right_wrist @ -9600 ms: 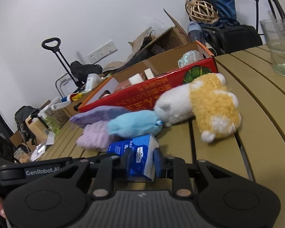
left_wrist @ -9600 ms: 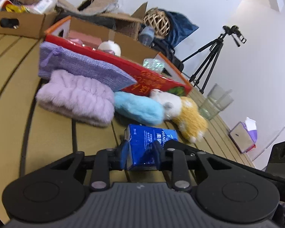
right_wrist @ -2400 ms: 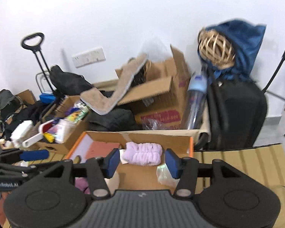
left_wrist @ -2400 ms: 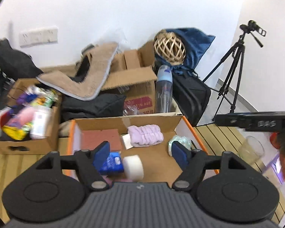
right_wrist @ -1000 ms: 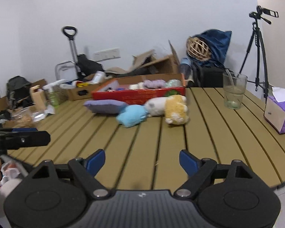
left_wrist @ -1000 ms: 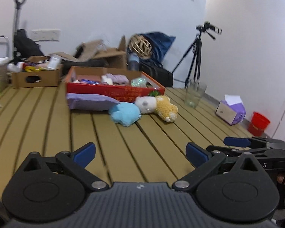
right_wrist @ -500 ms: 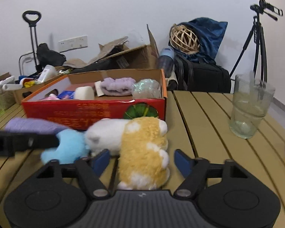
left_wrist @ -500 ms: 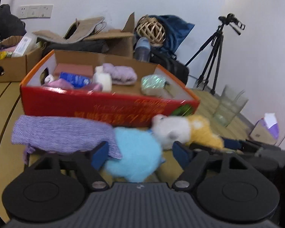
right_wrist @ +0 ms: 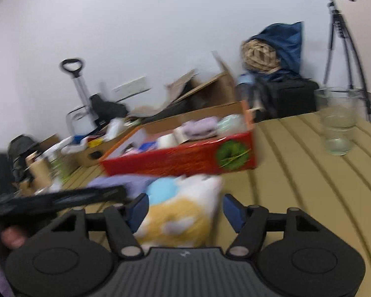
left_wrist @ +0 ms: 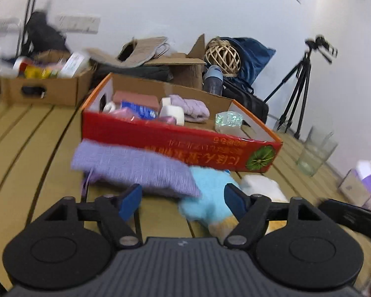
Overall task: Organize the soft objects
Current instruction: 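Lower both tools onto the yellow-and-white plush toy and close them, then carry the yellow plush into the cardboard box and open both tools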
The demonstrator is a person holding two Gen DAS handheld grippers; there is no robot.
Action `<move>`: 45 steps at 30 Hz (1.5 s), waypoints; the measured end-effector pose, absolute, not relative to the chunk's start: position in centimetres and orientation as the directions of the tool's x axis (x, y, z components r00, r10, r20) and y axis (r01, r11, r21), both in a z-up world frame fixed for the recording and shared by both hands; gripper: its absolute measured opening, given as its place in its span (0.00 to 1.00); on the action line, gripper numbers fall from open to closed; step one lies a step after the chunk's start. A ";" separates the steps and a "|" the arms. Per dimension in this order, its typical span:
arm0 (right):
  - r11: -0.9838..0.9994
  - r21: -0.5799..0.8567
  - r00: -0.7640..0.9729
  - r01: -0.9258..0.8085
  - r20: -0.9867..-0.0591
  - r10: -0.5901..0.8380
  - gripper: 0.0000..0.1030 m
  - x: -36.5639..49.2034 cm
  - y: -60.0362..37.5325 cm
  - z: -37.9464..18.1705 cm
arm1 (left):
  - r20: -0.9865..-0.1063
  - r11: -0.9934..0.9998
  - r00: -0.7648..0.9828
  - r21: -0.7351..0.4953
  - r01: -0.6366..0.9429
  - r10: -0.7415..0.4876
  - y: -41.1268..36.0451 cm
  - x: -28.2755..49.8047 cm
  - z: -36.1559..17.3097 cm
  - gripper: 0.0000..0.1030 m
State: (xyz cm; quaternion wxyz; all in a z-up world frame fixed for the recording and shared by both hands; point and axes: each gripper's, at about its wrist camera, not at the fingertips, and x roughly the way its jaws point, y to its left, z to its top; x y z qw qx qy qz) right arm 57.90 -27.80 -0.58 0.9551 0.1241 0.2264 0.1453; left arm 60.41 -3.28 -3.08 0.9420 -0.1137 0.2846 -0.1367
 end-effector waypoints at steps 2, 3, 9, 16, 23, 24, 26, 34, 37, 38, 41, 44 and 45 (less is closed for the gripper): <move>0.921 0.344 0.842 -0.182 -0.429 0.327 0.65 59.8 -28.3 -1.9 | -0.523 0.910 0.761 -0.354 0.215 -0.384 -3.3 59.7 -3.7 0.75; 0.912 0.373 0.827 -0.172 -0.448 0.340 0.65 60.5 -28.3 -2.6 | -0.532 0.901 0.742 -0.366 0.233 -0.408 -3.5 59.7 -3.9 0.75; 0.767 0.615 0.758 -0.182 -0.409 0.508 0.57 62.5 -28.5 -5.9 | -0.538 0.777 0.601 -0.577 0.249 -0.592 -3.5 61.2 -5.9 0.54; 0.765 0.621 0.779 -0.171 -0.390 0.491 0.52 62.2 -28.1 -6.1 | -0.504 0.754 0.598 -0.591 0.288 -0.623 -3.6 60.7 -6.0 0.39; 0.760 0.603 0.826 -0.243 -0.282 0.488 0.49 59.9 -29.3 -0.6 | -0.324 0.674 0.661 -0.635 0.378 -0.676 -3.1 61.4 -1.2 0.38; 0.763 0.593 0.828 -0.259 -0.270 0.491 0.49 61.0 -29.4 0.6 | -0.314 0.668 0.665 -0.641 0.378 -0.678 -3.1 62.5 -0.2 0.38; 0.772 0.571 0.829 -0.279 -0.263 0.494 0.48 64.5 -29.6 2.7 | -0.323 0.682 0.676 -0.633 0.366 -0.662 -3.7 65.9 1.7 0.38; 0.805 0.575 0.754 -0.148 -0.461 0.467 0.50 79.5 -31.1 3.3 | -0.506 0.784 0.631 -0.547 0.292 -0.588 -7.2 78.7 1.0 0.36; 0.893 0.437 0.734 -0.105 -0.572 0.366 0.54 81.7 -30.1 2.6 | -0.542 0.805 0.612 -0.508 0.308 -0.576 -8.3 79.5 -0.4 0.36; 0.924 0.371 0.742 -0.097 -0.592 0.315 0.54 81.7 -29.5 2.6 | -0.543 0.807 0.614 -0.502 0.310 -0.573 -8.5 79.5 -0.7 0.36; 0.958 0.267 0.776 -0.103 -0.581 0.246 0.54 80.5 -28.7 2.9 | -0.533 0.806 0.618 -0.494 0.326 -0.577 -8.0 79.1 -1.0 0.36; 0.971 0.216 0.814 -0.103 -0.543 0.207 0.54 79.3 -28.6 4.2 | -0.527 0.812 0.632 -0.481 0.330 -0.569 -7.2 78.4 0.1 0.36; 0.973 0.209 0.828 -0.102 -0.524 0.199 0.53 78.9 -28.8 4.8 | -0.520 0.814 0.640 -0.475 0.333 -0.566 -6.8 77.7 0.9 0.36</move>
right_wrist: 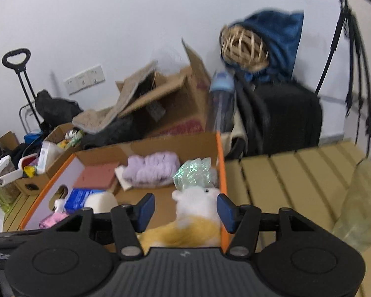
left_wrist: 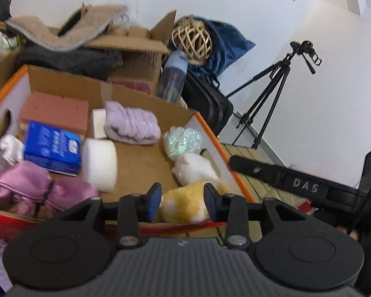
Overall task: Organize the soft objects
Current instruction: 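Carry the yellow plush into the cardboard box and open both tools, then move both tools back over the purple knit cloth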
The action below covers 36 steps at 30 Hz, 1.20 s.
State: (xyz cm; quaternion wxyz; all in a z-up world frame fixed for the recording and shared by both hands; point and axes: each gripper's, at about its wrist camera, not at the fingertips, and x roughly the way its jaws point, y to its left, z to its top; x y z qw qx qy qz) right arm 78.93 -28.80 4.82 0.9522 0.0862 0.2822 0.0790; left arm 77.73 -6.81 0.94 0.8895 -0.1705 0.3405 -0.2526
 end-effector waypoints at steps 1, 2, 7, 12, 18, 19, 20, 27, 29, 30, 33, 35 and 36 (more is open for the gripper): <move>0.973 0.202 0.838 -0.111 -0.507 0.201 0.52 78.7 -28.9 5.6 | -0.514 0.817 0.647 -0.465 0.342 -0.563 -6.4 77.1 1.7 0.36; 0.973 0.197 0.843 -0.120 -0.497 0.204 0.51 78.1 -29.0 6.5 | -0.509 0.822 0.657 -0.451 0.347 -0.557 -6.0 76.3 2.6 0.36; 0.972 0.177 0.866 -0.156 -0.449 0.220 0.50 74.0 -29.1 11.0 | -0.492 0.862 0.714 -0.373 0.344 -0.498 -3.4 71.8 7.0 0.37; 0.972 0.143 0.884 -0.186 -0.408 0.229 0.54 68.0 -29.1 15.0 | -0.456 0.910 0.790 -0.268 0.318 -0.410 -0.8 64.5 10.6 0.43; 0.959 0.066 0.883 -0.276 -0.377 0.280 0.71 57.3 -27.8 13.7 | -0.360 0.943 0.872 -0.098 0.319 -0.332 1.1 51.1 9.5 0.64; 0.958 0.054 0.882 -0.282 -0.378 0.280 0.73 55.5 -27.4 12.8 | -0.342 0.949 0.886 -0.083 0.304 -0.313 1.4 48.7 8.9 0.66; 0.958 0.041 0.882 -0.284 -0.380 0.278 0.73 53.5 -27.0 11.9 | -0.334 0.953 0.893 -0.073 0.295 -0.302 1.6 46.6 8.5 0.69; 0.950 0.016 0.900 -0.312 -0.314 0.301 0.83 39.4 -24.8 6.4 | -0.318 0.974 0.922 -0.110 0.197 -0.222 3.6 33.8 4.5 0.79; 0.944 0.068 0.897 -0.323 -0.297 0.328 0.85 35.8 -24.8 5.0 | -0.335 0.969 0.913 -0.162 0.189 -0.234 4.5 31.5 3.7 0.80; 0.938 0.094 0.890 -0.333 -0.297 0.346 0.85 34.6 -24.8 4.4 | -0.344 0.966 0.908 -0.176 0.187 -0.239 4.8 31.1 3.5 0.80; 0.933 0.114 0.873 -0.341 -0.330 0.359 0.85 33.5 -24.4 3.5 | -0.348 0.971 0.911 -0.166 0.174 -0.222 5.0 30.9 3.6 0.80; 0.949 0.096 0.880 -0.302 -0.355 0.316 0.85 33.7 -23.9 3.4 | -0.337 0.974 0.919 -0.169 0.152 -0.202 4.9 31.1 3.7 0.80; 0.950 0.105 0.881 -0.295 -0.354 0.313 0.85 33.8 -23.9 3.4 | -0.330 0.973 0.922 -0.178 0.149 -0.202 5.0 31.2 3.6 0.81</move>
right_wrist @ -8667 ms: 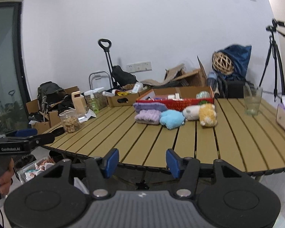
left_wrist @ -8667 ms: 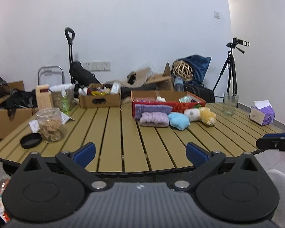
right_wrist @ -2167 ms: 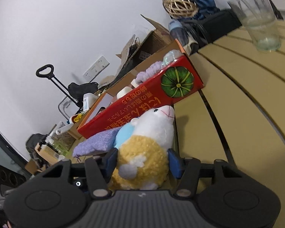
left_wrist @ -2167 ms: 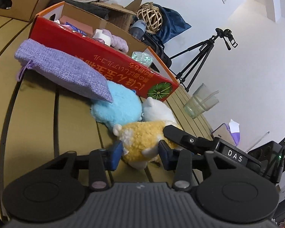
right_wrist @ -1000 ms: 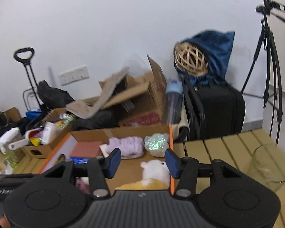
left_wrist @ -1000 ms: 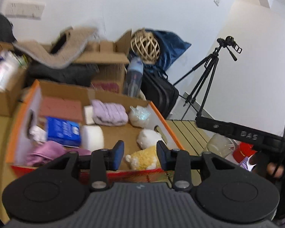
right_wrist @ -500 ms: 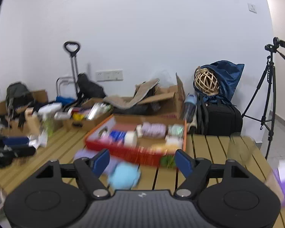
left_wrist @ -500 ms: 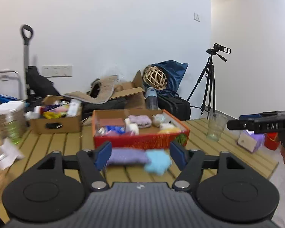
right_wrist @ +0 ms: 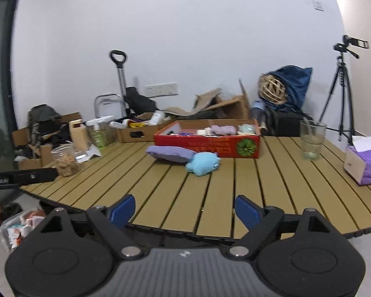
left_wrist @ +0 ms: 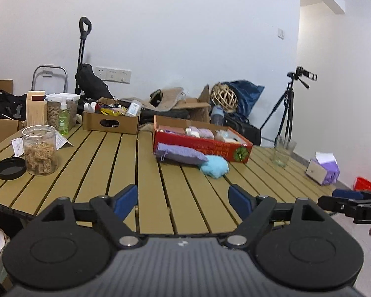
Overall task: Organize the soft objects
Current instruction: 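Move both tools back over the purple knit cloth, then close both tools on the purple knit cloth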
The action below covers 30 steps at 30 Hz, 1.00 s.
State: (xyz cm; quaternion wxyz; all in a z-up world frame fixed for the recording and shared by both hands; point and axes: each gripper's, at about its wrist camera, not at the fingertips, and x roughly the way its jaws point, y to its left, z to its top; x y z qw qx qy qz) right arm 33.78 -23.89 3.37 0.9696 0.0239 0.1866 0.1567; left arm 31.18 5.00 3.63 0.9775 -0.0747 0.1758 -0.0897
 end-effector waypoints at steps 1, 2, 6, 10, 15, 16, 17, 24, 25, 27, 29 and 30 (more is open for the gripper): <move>0.945 0.123 0.877 -0.302 -0.352 0.326 0.84 33.9 -23.9 3.3 | -0.326 0.972 0.925 -0.186 0.141 -0.197 5.1 31.3 3.4 0.83; 0.940 0.141 0.871 -0.312 -0.354 0.342 0.83 34.1 -23.8 3.2 | -0.325 0.973 0.927 -0.194 0.125 -0.185 5.1 31.6 3.2 0.84; 0.935 0.176 0.864 -0.308 -0.360 0.352 0.82 36.1 -23.2 2.4 | -0.387 0.977 0.915 -0.211 0.032 -0.114 5.7 35.1 1.8 0.84; 0.931 0.241 0.850 -0.274 -0.392 0.351 0.80 41.2 -22.9 1.5 | -0.386 0.966 0.914 -0.258 0.025 -0.127 6.3 40.5 1.8 0.83; 0.910 0.295 0.831 -0.292 -0.392 0.394 0.75 50.3 -21.4 1.2 | -0.417 0.942 0.890 -0.332 0.040 -0.185 6.2 51.2 1.6 0.83; 0.908 0.297 0.827 -0.296 -0.396 0.399 0.75 52.6 -20.9 1.2 | -0.427 0.939 0.883 -0.340 0.045 -0.197 6.1 53.6 1.3 0.83; 0.906 0.300 0.823 -0.300 -0.399 0.405 0.75 54.5 -20.4 1.2 | -0.441 0.936 0.875 -0.349 0.039 -0.200 5.9 55.5 1.0 0.82; 0.886 0.361 0.774 -0.291 -0.455 0.440 0.62 67.5 -17.3 -1.2 | -0.528 0.867 0.801 -0.498 -0.023 -0.283 7.1 66.0 -3.6 0.64; 0.881 0.378 0.767 -0.284 -0.462 0.446 0.57 68.5 -17.1 -1.8 | -0.535 0.858 0.790 -0.513 -0.021 -0.300 7.4 66.5 -4.1 0.51; 0.876 0.404 0.756 -0.264 -0.477 0.448 0.43 69.9 -16.7 -3.3 | -0.541 0.845 0.762 -0.534 0.016 -0.356 7.5 67.0 -4.9 0.28; 0.871 0.400 0.743 -0.286 -0.481 0.465 0.33 70.3 -16.1 -4.0 | -0.545 0.835 0.746 -0.550 0.027 -0.383 7.6 67.1 -5.5 0.12; 0.871 0.392 0.743 -0.296 -0.479 0.468 0.27 70.3 -15.8 -4.1 | -0.546 0.835 0.745 -0.549 0.026 -0.382 7.7 67.0 -5.6 0.11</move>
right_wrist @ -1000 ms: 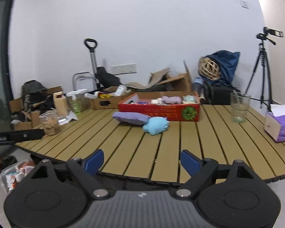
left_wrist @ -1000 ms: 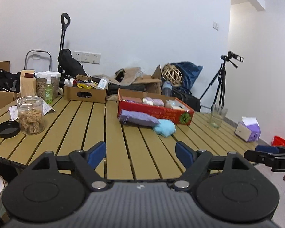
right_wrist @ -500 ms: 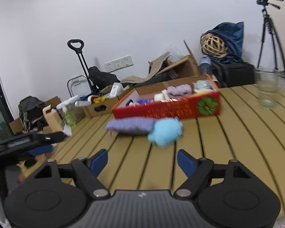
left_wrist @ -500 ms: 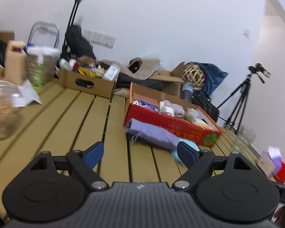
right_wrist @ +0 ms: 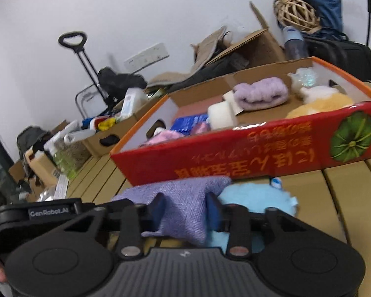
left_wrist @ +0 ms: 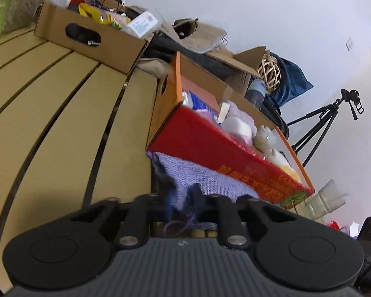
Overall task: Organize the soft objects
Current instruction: 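Close both tools on the purple knit cloth, then carry the purple cloth into the cardboard box and open both tools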
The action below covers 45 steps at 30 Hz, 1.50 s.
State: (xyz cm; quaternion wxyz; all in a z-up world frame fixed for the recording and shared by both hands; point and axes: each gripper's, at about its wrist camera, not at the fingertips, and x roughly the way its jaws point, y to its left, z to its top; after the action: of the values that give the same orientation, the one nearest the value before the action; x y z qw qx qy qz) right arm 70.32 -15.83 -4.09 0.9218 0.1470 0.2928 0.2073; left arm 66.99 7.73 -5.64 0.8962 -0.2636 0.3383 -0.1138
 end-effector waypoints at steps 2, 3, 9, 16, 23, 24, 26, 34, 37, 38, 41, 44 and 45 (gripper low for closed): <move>0.859 0.396 0.732 -0.326 -0.469 0.494 0.21 70.1 -15.7 -4.0 | -0.543 0.836 0.750 -0.549 0.025 -0.379 7.9 66.7 -5.7 0.06; 0.860 0.385 0.732 -0.335 -0.468 0.495 0.20 69.9 -15.6 -4.0 | -0.537 0.840 0.756 -0.542 0.029 -0.373 7.9 66.5 -5.5 0.06; 0.873 0.292 0.761 -0.391 -0.431 0.485 0.09 66.7 -14.8 -2.0 | -0.478 0.894 0.821 -0.439 0.085 -0.313 6.2 62.4 -2.3 0.05; 0.871 0.195 0.799 -0.452 -0.346 0.492 0.07 53.8 -15.9 1.2 | -0.402 0.927 0.860 -0.324 0.189 -0.315 2.0 49.4 1.1 0.05; 0.885 0.167 0.811 -0.435 -0.353 0.466 0.07 45.1 -18.0 1.5 | -0.421 0.937 0.844 -0.246 0.246 -0.332 -2.4 42.6 1.6 0.05; 0.887 0.169 0.815 -0.430 -0.349 0.462 0.07 44.3 -18.5 1.6 | -0.416 0.936 0.845 -0.247 0.252 -0.337 -2.6 42.0 1.7 0.05; 0.889 0.175 0.823 -0.423 -0.336 0.458 0.07 42.8 -19.6 1.9 | -0.405 0.935 0.847 -0.236 0.266 -0.344 -3.3 41.1 2.1 0.05; 0.896 0.194 0.846 -0.398 -0.300 0.441 0.07 41.8 -22.2 2.5 | -0.383 0.927 0.846 -0.200 0.317 -0.371 -5.5 41.3 3.1 0.05; 0.899 0.185 0.854 -0.396 -0.286 0.435 0.07 43.9 -23.0 3.4 | -0.366 0.915 0.840 -0.200 0.350 -0.401 -6.2 44.3 4.4 0.05; 0.901 0.177 0.859 -0.396 -0.276 0.431 0.07 45.0 -23.3 4.0 | -0.357 0.911 0.839 -0.198 0.362 -0.410 -6.6 45.8 5.0 0.05; 0.906 0.156 0.874 -0.394 -0.240 0.422 0.07 50.4 -24.3 6.7 | -0.340 0.895 0.828 -0.192 0.404 -0.447 -7.6 51.8 7.3 0.05; 0.913 0.157 0.881 -0.376 -0.244 0.404 0.07 57.3 -25.5 8.6 | -0.355 0.891 0.817 -0.198 0.408 -0.454 -8.9 59.3 8.8 0.05; 0.911 0.170 0.876 -0.375 -0.256 0.409 0.07 59.8 -25.8 9.0 | -0.368 0.893 0.813 -0.199 0.405 -0.451 -9.3 61.6 9.0 0.05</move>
State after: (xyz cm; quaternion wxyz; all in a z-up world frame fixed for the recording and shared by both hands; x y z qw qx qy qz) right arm 59.84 -25.75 9.03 0.9668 0.0578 0.1446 0.2026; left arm 61.58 -9.29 8.96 0.9505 -0.0557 0.2070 -0.2250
